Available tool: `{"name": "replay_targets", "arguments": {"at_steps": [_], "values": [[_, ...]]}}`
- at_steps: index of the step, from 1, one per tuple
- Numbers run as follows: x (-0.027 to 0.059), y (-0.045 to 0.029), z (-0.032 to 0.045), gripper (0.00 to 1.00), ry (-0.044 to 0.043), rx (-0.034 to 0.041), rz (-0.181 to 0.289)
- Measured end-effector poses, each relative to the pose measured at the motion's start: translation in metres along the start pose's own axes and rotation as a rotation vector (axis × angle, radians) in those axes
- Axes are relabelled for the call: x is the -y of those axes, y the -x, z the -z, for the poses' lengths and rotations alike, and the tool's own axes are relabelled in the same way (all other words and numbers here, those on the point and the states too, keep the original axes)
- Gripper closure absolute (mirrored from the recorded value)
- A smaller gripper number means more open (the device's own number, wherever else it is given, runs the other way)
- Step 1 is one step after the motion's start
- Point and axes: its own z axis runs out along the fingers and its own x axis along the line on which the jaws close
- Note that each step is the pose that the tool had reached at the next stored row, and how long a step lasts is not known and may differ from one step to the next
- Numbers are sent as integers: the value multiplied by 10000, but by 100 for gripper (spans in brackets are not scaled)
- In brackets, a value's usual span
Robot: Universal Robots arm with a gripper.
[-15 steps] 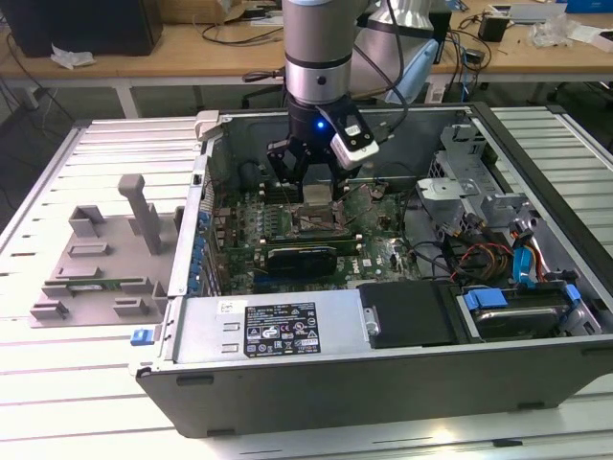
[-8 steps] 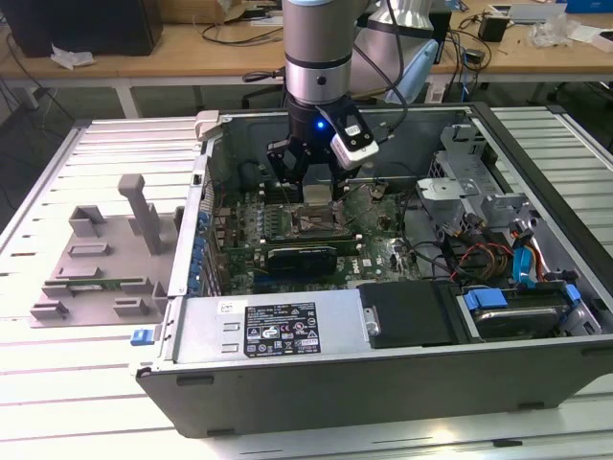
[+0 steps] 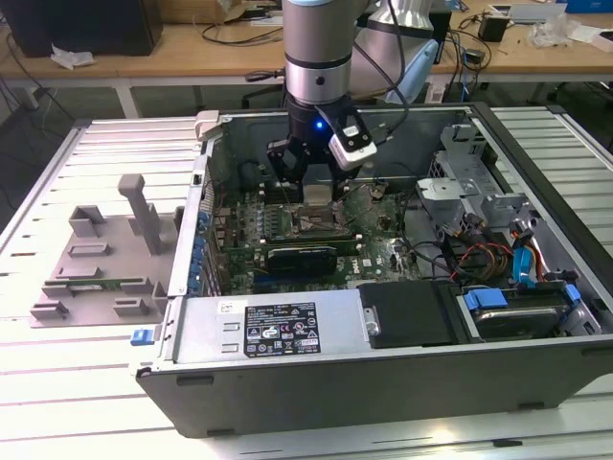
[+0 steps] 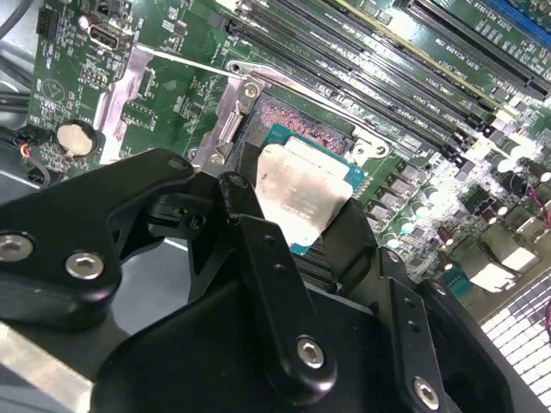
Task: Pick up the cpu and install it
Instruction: 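Place the cpu into insertion slot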
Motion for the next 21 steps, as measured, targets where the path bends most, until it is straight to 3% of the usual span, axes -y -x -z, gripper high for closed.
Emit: {"name": "replay_targets", "arguments": {"at_steps": [2,6,19,21], "values": [[0,0,-1,45,-19,29,-849],[0,0,-1,45,-46,67,-1963],[0,0,-4,45,-100,146,-4283],[0,0,-4,45,-114,167,-4875]]}}
